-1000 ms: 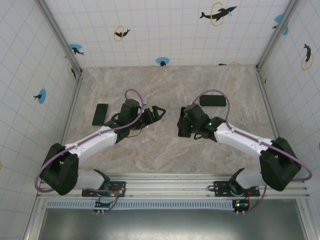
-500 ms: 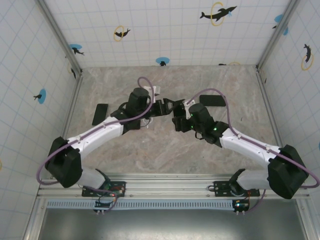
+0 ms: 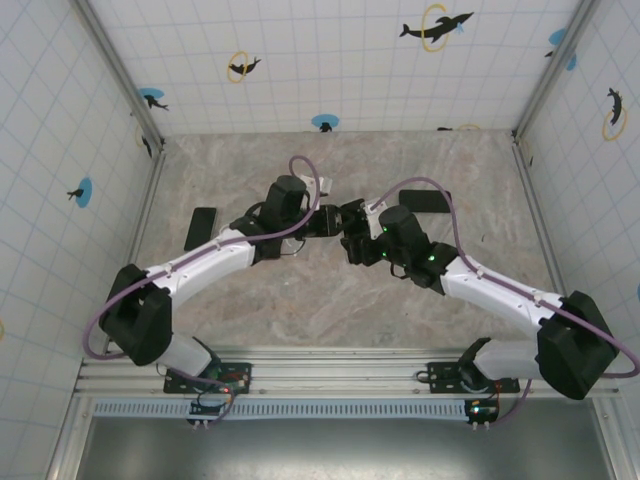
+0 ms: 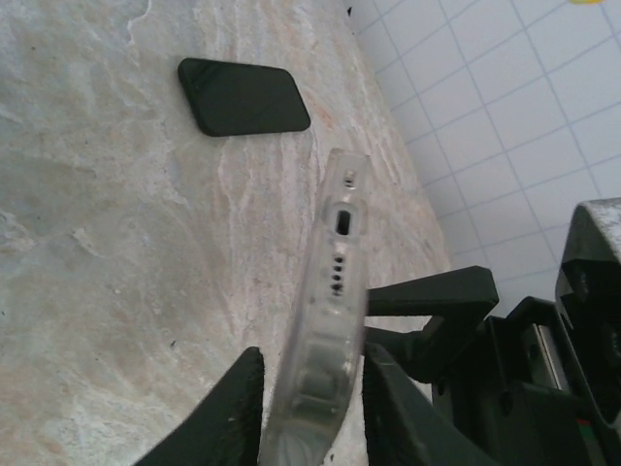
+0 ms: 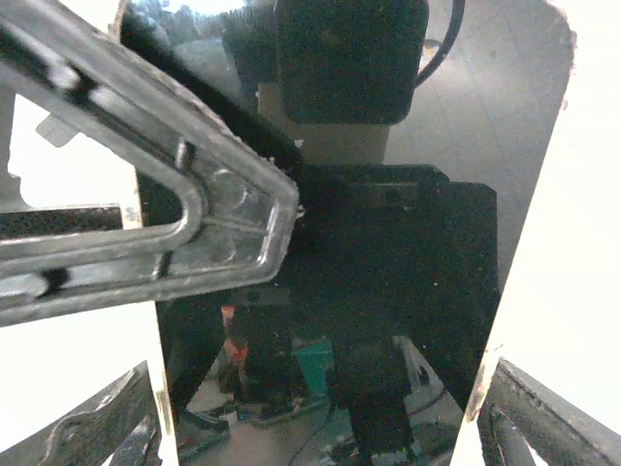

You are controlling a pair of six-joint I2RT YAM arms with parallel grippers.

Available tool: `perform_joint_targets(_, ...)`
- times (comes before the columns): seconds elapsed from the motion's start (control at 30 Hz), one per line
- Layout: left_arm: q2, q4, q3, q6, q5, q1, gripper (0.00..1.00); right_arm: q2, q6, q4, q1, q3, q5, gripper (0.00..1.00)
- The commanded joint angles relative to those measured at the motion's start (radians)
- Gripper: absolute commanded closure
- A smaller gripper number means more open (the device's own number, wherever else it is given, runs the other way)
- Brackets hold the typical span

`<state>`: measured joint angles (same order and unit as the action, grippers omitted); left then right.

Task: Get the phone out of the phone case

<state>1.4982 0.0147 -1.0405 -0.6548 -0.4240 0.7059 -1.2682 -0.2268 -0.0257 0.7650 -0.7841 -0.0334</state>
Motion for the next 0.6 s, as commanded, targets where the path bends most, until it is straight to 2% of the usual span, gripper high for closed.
perform_joint_targets(0.0, 0.016, 0.044, -0.023, -0.004, -0.052, 0.004, 0.81, 0.033, 0.031, 0.079, -0.003, -0.041, 0.035, 0.52)
perform_joint_targets(0.07, 0.013, 0.052, -0.025, -0.007, -0.053, 0.004, 0.85, 0.036, 0.042, 0.079, -0.002, -0.041, 0.046, 0.52)
perform_joint_targets(0.13, 0.011, 0.057, -0.03, -0.009, -0.059, 0.004, 0.95, 0.038, 0.048, 0.076, -0.004, -0.039, 0.058, 0.51)
perform_joint_targets(0.27, 0.007, 0.079, -0.02, -0.031, -0.062, 0.004, 1.0, 0.041, 0.058, 0.07, -0.005, -0.035, 0.063, 0.46)
perform_joint_targets(0.43, -0.014, 0.137, -0.006, -0.079, -0.036, 0.001, 1.0, 0.053, 0.067, 0.075, -0.01, -0.022, 0.058, 0.19)
perform_joint_targets(0.57, -0.045, 0.172, -0.005, -0.096, 0.085, -0.003, 1.0, 0.095, 0.038, 0.094, -0.018, 0.011, 0.045, 0.08)
